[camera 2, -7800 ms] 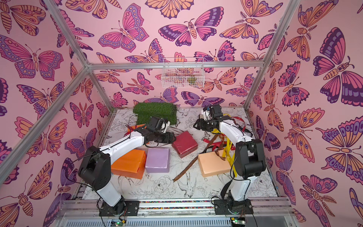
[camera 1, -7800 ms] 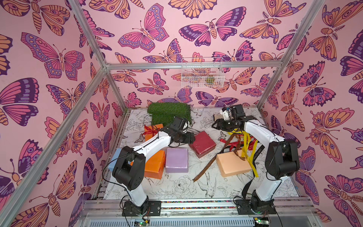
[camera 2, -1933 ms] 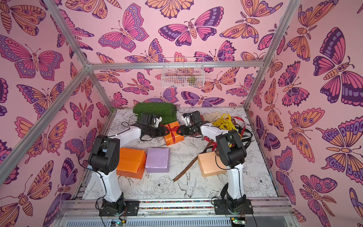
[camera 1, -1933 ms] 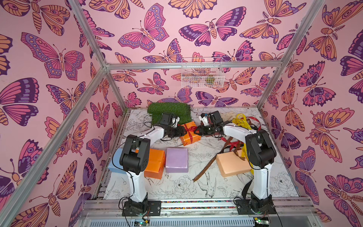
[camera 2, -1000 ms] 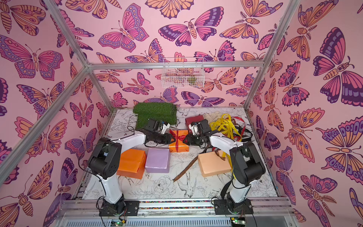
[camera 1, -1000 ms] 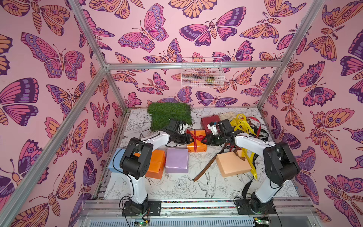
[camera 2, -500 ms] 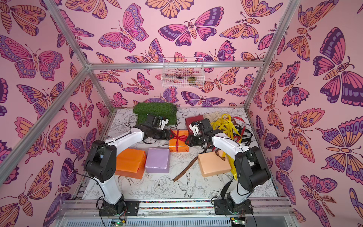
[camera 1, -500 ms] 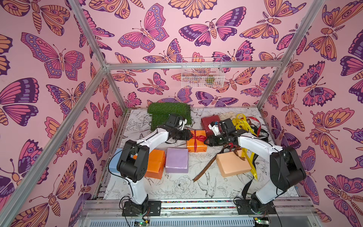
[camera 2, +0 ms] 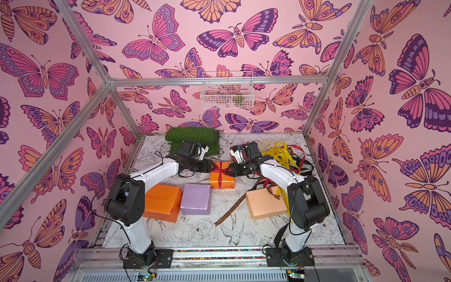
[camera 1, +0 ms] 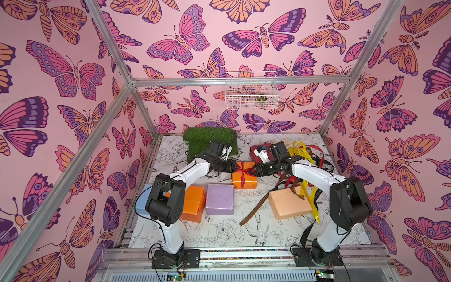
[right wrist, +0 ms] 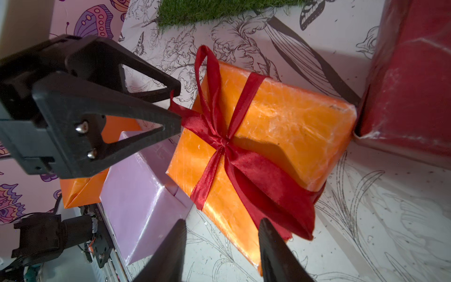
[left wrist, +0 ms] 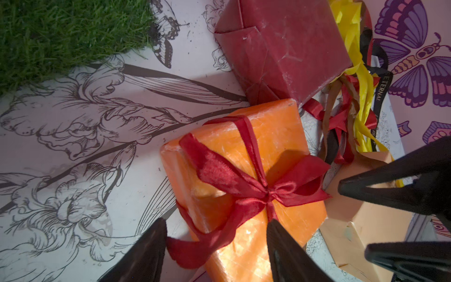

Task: Untie the ribbon bows on the gift boxes
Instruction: Untie the ribbon from the gift box.

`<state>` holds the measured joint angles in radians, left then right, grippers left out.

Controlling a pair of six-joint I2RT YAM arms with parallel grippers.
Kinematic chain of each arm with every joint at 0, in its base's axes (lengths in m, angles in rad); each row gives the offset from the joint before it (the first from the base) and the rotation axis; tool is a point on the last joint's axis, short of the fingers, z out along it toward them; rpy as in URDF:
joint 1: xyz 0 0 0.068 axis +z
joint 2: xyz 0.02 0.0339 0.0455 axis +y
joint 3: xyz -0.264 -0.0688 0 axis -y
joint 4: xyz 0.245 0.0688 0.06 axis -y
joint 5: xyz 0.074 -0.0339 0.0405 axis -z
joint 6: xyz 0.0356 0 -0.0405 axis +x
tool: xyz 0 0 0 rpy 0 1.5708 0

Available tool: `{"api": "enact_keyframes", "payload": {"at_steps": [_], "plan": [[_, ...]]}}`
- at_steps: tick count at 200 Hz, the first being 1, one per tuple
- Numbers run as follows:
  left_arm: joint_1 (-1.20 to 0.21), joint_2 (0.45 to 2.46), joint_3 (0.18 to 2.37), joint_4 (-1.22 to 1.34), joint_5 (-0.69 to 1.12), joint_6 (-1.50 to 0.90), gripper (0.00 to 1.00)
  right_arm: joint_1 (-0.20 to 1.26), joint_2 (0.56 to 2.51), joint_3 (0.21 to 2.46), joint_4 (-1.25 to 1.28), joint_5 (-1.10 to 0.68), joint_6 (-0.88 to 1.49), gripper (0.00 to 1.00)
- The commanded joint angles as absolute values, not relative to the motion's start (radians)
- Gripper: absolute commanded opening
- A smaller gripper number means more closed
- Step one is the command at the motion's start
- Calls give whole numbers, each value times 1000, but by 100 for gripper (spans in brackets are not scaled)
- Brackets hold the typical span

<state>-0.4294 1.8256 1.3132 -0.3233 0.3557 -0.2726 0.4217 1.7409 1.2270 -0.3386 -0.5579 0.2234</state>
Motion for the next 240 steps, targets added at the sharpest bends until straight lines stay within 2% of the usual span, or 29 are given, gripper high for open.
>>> {"api": "enact_keyframes", "payload": {"at_steps": [1,54,78,146,180,240], "plan": [[-415,1772,1288,-343,354,-270,70,428,1761,1256,-348,-593,211,50],[-394,1760,1281,-353,369,-284,77,428,1789,1256,-339,-607,210,50],[-408,1771,1289,-347,455,-249,77,428,1812,1263,-337,-614,211,50],[-446,1859,1316,-318,459,-228,75,428,1832,1280,-326,-558,204,50],[-449,1873,1316,-312,449,-226,74,428,1839,1306,-337,-512,183,51],[-432,1822,1284,-307,351,-214,74,429,1778,1288,-332,-538,204,50]]}}
